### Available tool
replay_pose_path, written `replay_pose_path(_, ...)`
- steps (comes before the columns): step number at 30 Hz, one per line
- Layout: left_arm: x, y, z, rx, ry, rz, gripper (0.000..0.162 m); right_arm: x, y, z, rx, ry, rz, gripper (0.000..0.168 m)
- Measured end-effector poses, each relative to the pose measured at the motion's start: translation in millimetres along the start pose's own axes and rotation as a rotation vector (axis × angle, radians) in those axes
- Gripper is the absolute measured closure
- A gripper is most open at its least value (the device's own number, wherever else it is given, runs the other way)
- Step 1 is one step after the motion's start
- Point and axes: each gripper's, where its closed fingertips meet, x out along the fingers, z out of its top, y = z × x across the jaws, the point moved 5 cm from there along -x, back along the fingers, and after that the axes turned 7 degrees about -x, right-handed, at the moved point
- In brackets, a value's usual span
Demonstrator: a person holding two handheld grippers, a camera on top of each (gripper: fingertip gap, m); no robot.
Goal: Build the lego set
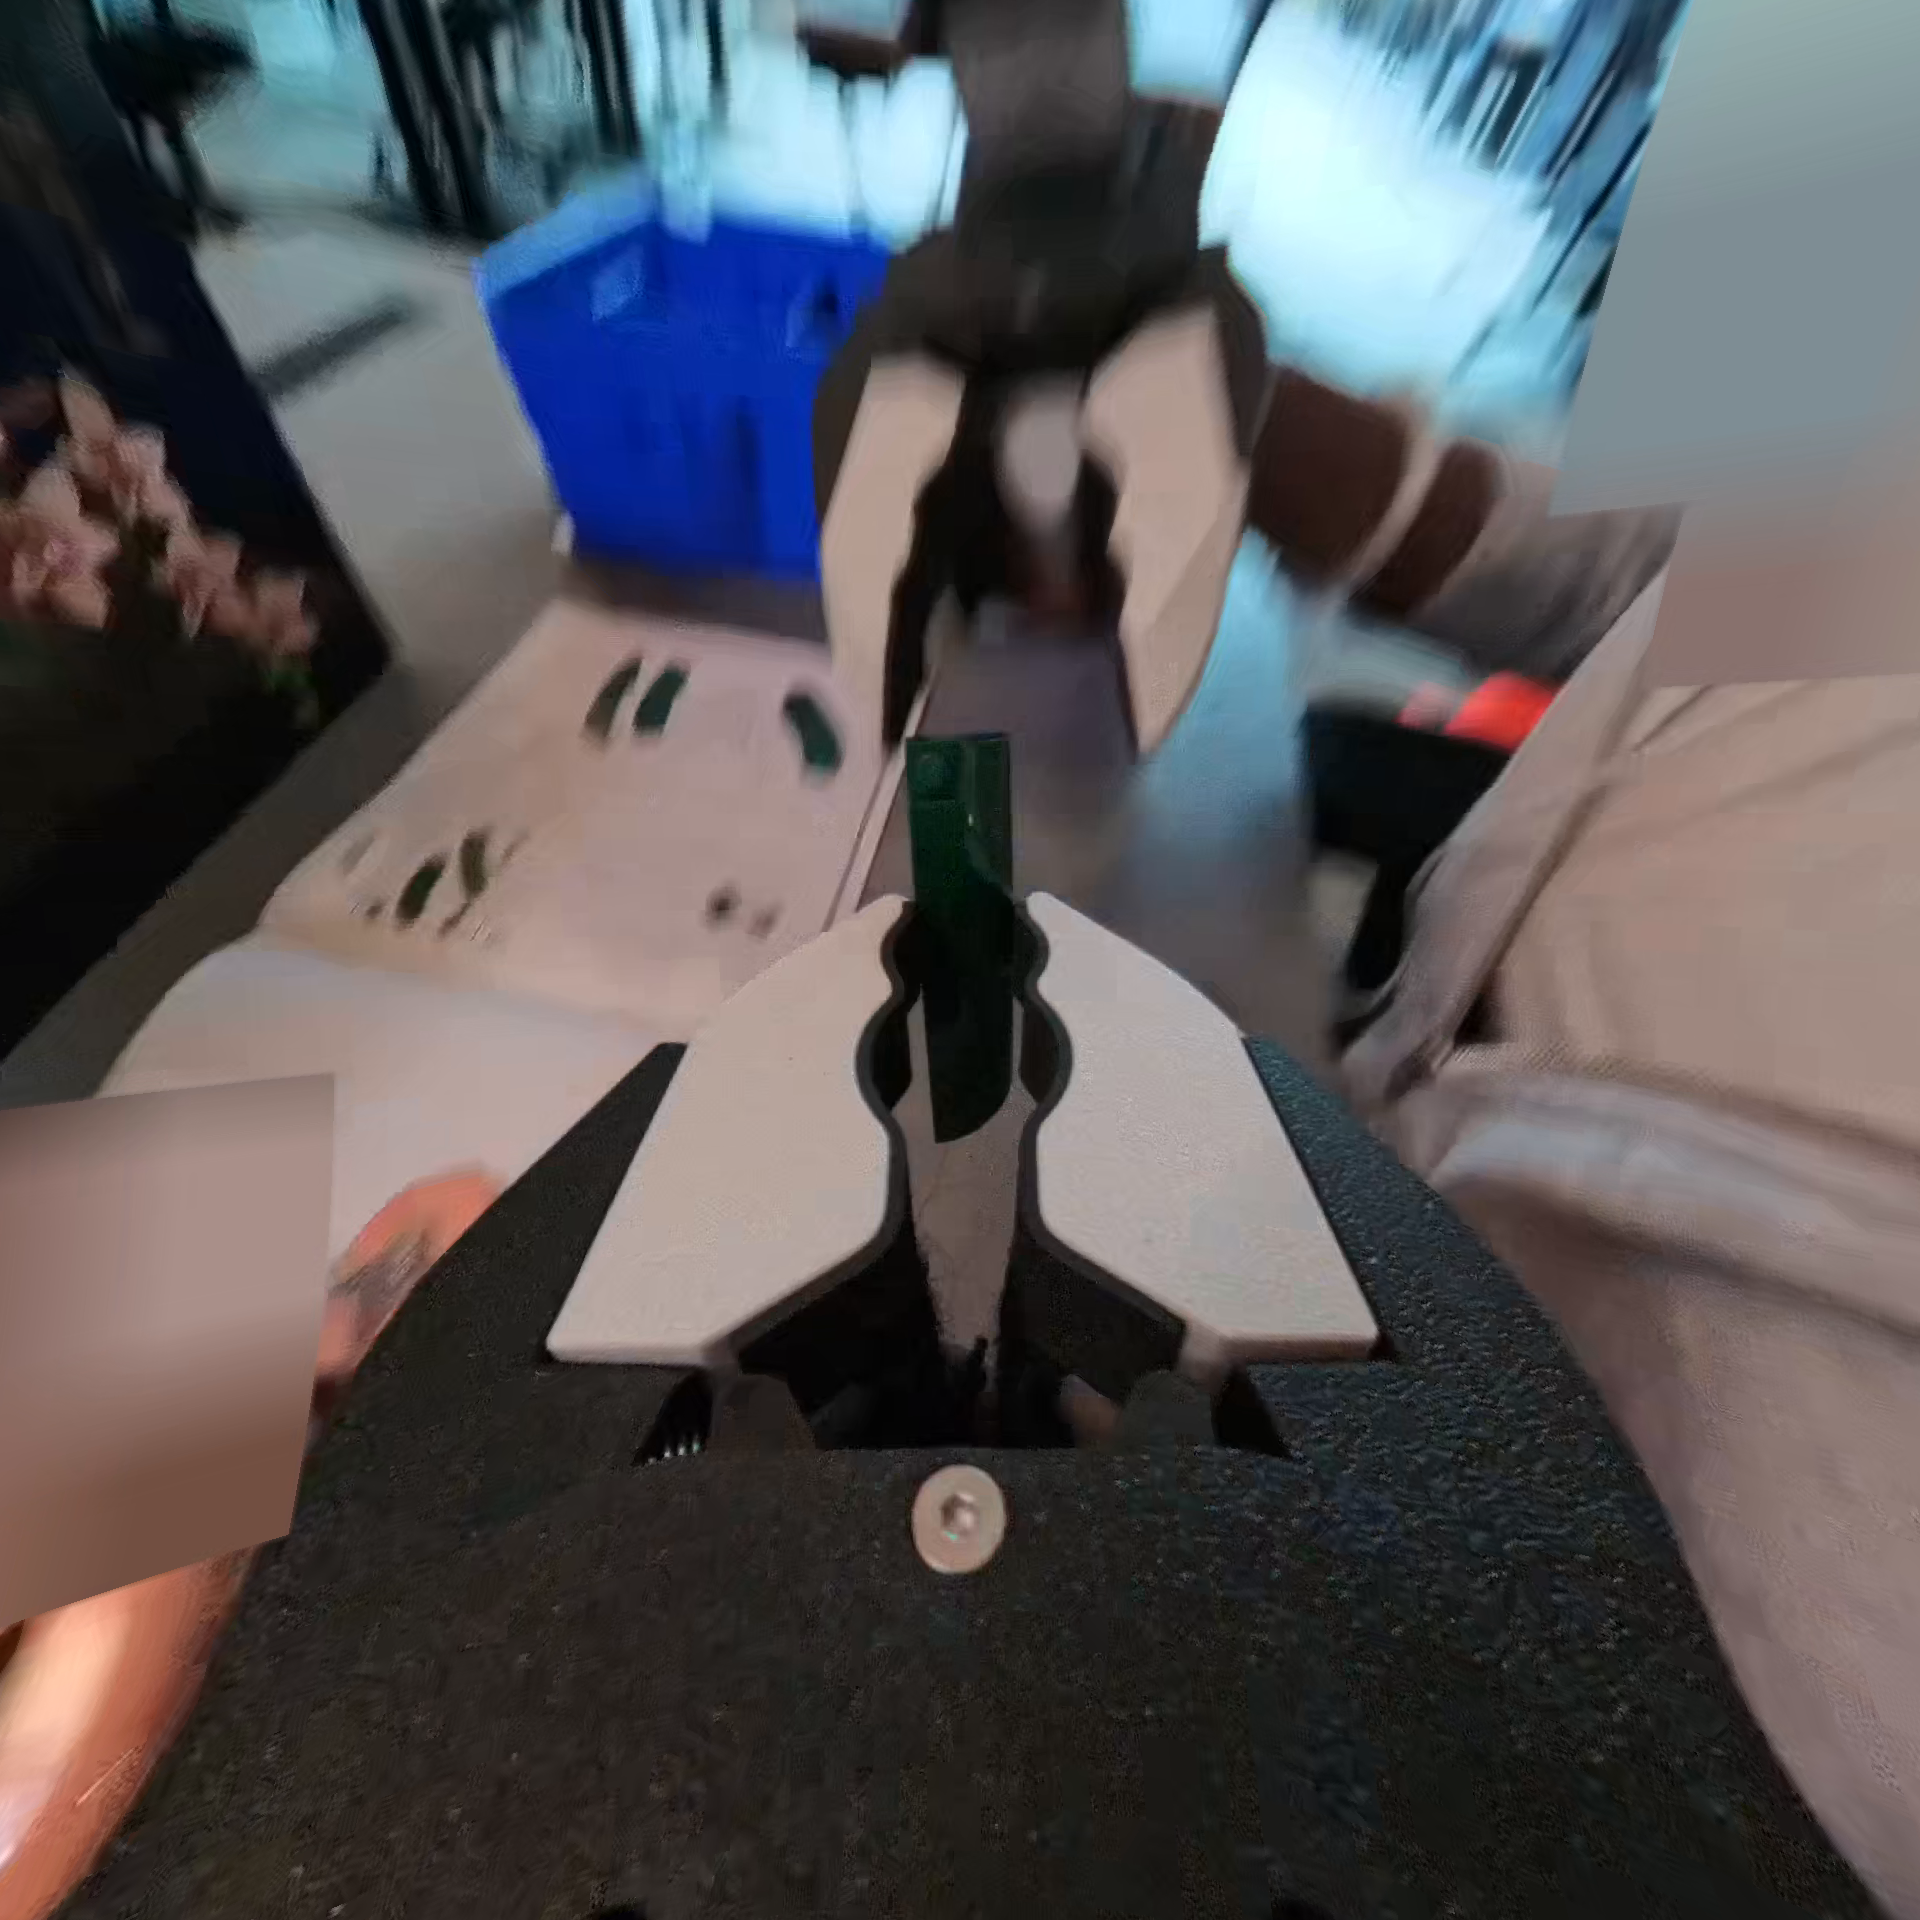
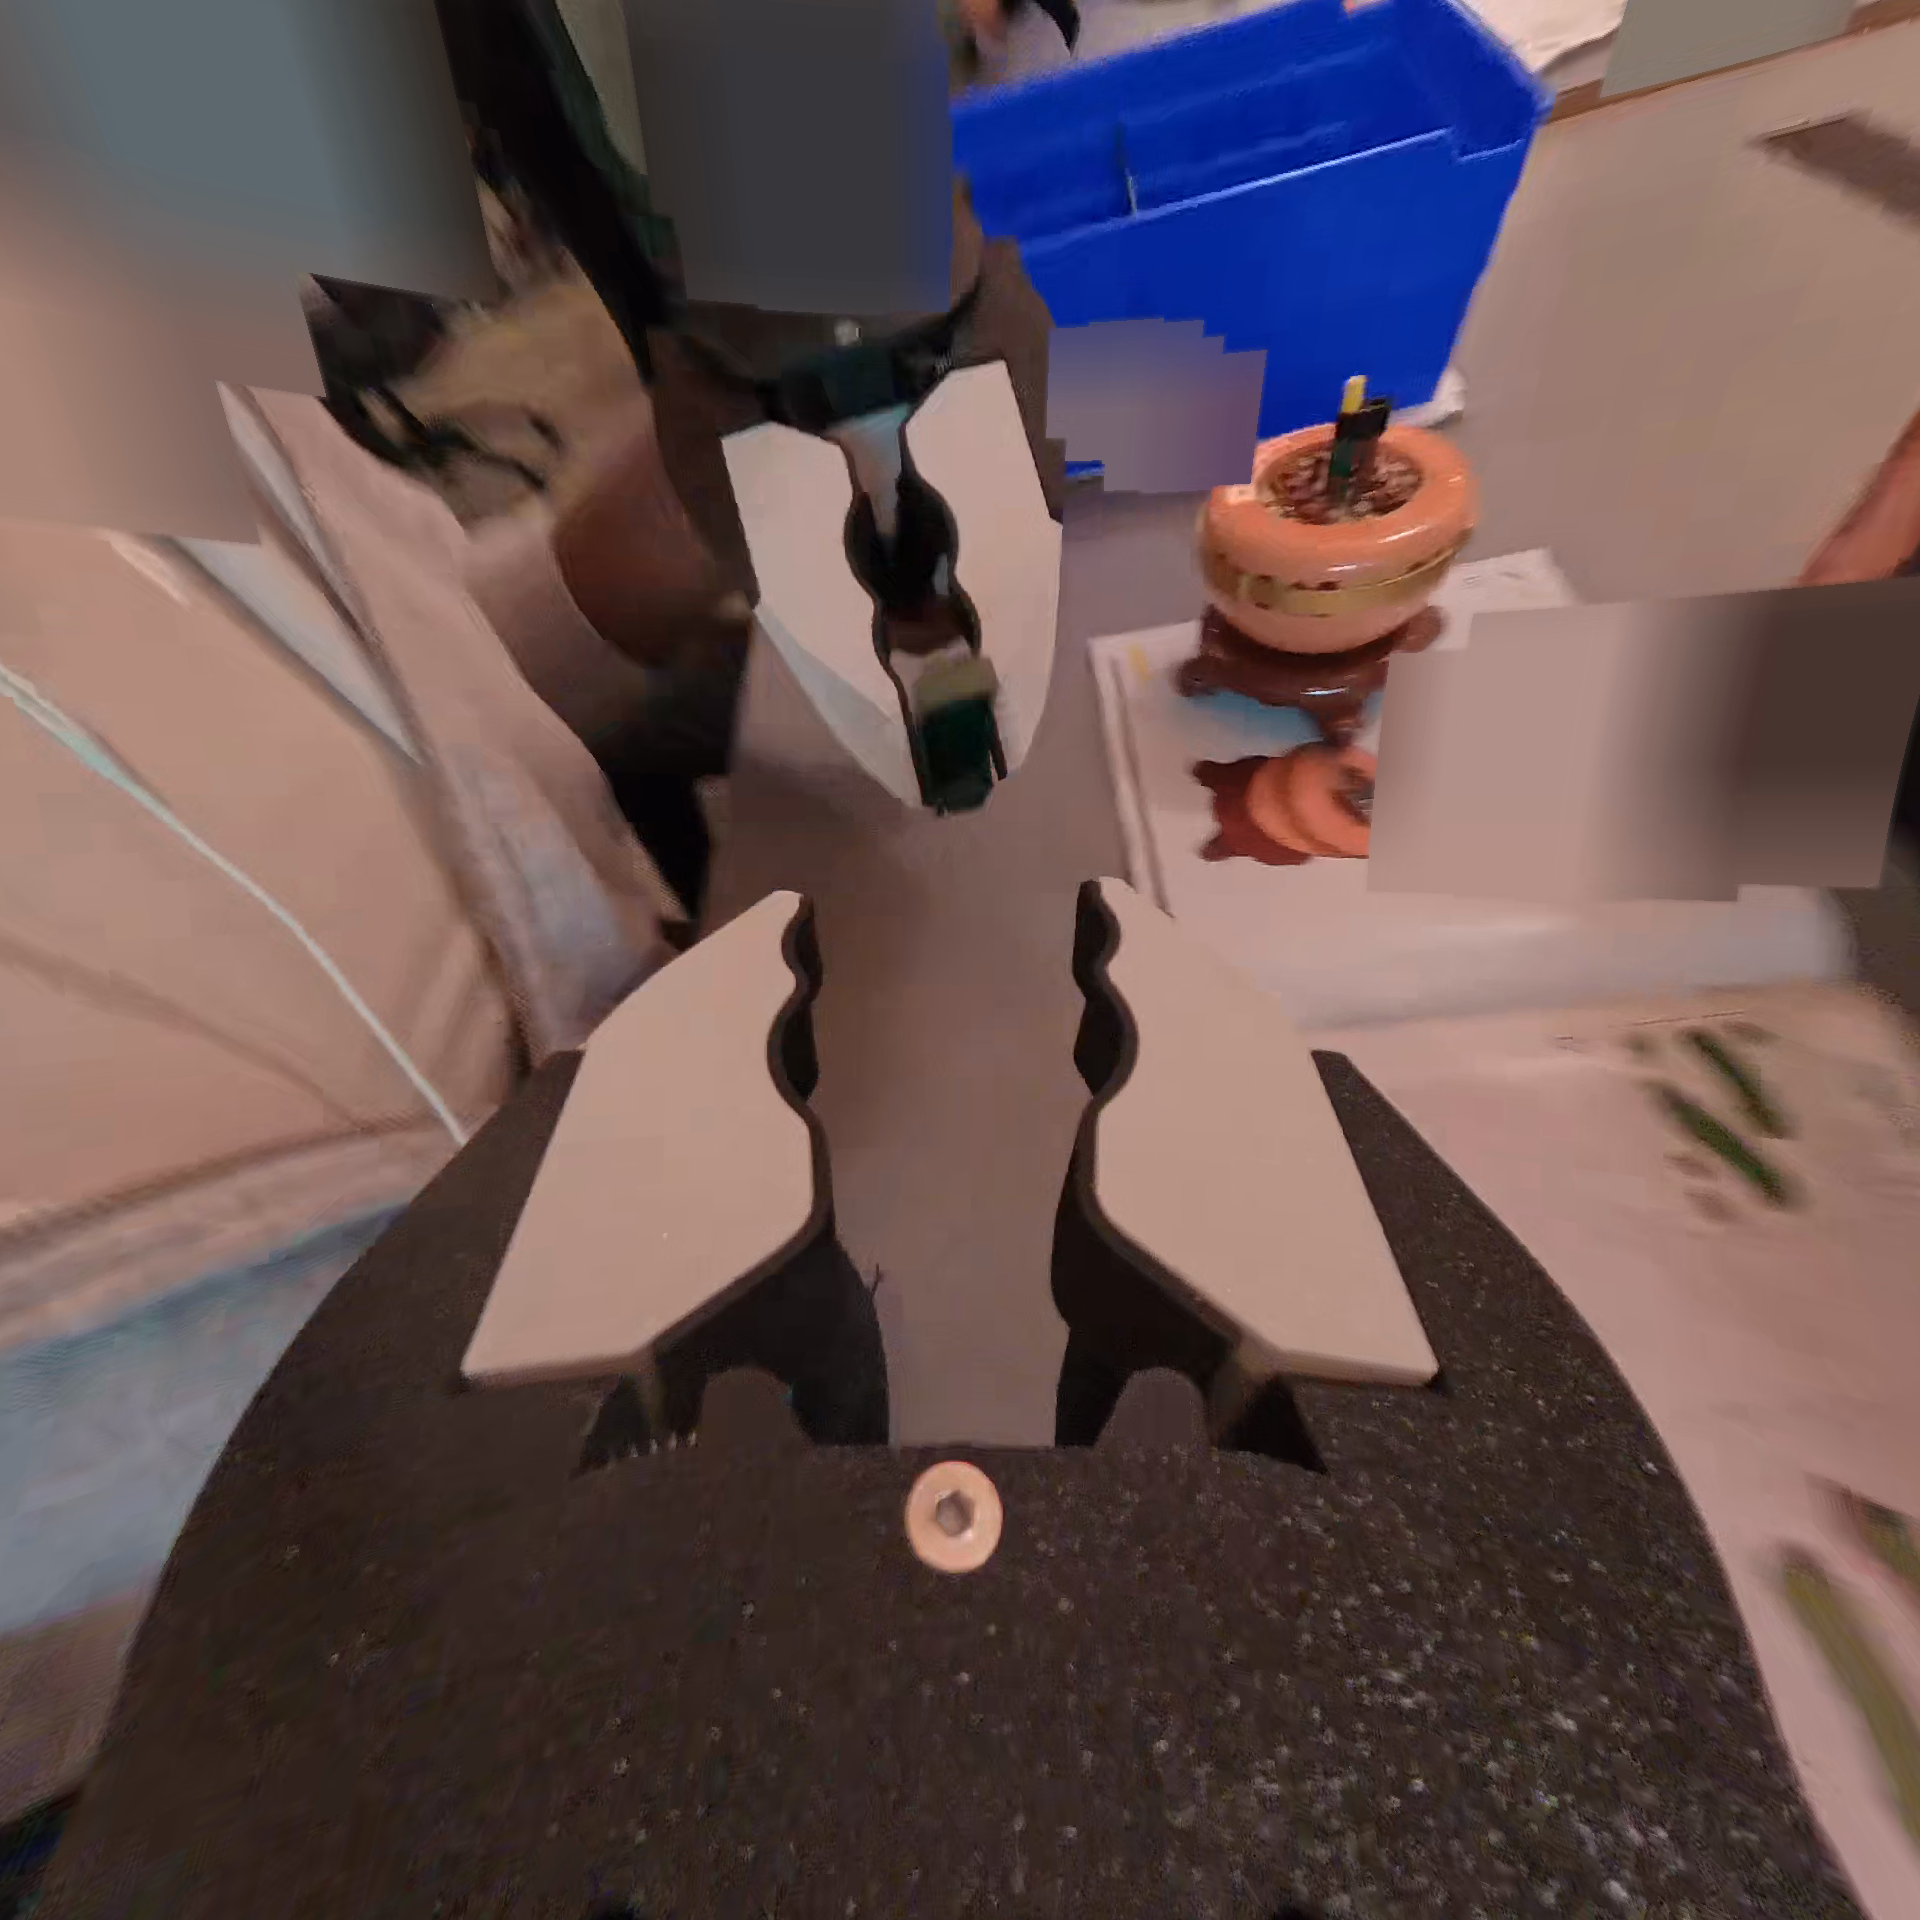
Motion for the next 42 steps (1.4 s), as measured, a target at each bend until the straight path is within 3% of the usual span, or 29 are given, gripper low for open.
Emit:
replay_pose_path(4, 3, 4, -19, 0.147, 0.352, 0.098, 0.147, 18, 10, 12, -0.202, 0.156, -0.105, 0.127)
replay_pose_path(8, 13, 0, -28, 0.242, 0.480, 0.083, 0.146, 42, 6, 0, -0.231, 0.264, -0.101, 0.127)
replay_pose_path(10, 16, -1, -28, 0.242, 0.489, 0.079, 0.146, 51, 6, -10, -0.251, 0.319, -0.088, 0.128)
replay_pose_path(13, 17, -4, -33, 0.231, 0.506, 0.045, 0.146, 57, 10, -13, -0.305, 0.310, -0.097, 0.152)
replay_pose_path(16, 17, -4, -36, 0.211, 0.488, 0.039, 0.146, 58, 12, -17, -0.289, 0.270, -0.138, 0.152)
replay_pose_path(23, -7, 21, -45, 0.045, 0.331, 0.297, 0.135, 38, 8, -50, -0.031, 0.182, -0.611, 0.152)
replay_pose_path(27, -19, 21, -52, -0.016, 0.226, 0.389, 0.132, 46, 26, -72, 0.151, 0.138, -0.696, 0.152)
replay_pose_path(34, -14, 5, -61, -0.010, 0.194, 0.378, 0.132, 67, 46, -76, 0.205, 0.237, -0.671, 0.152)
replay_pose_path(42, 3, -11, -91, -0.104, 0.393, 0.244, 0.147, 85, 54, -76, 0.235, 0.305, -0.553, 0.149)
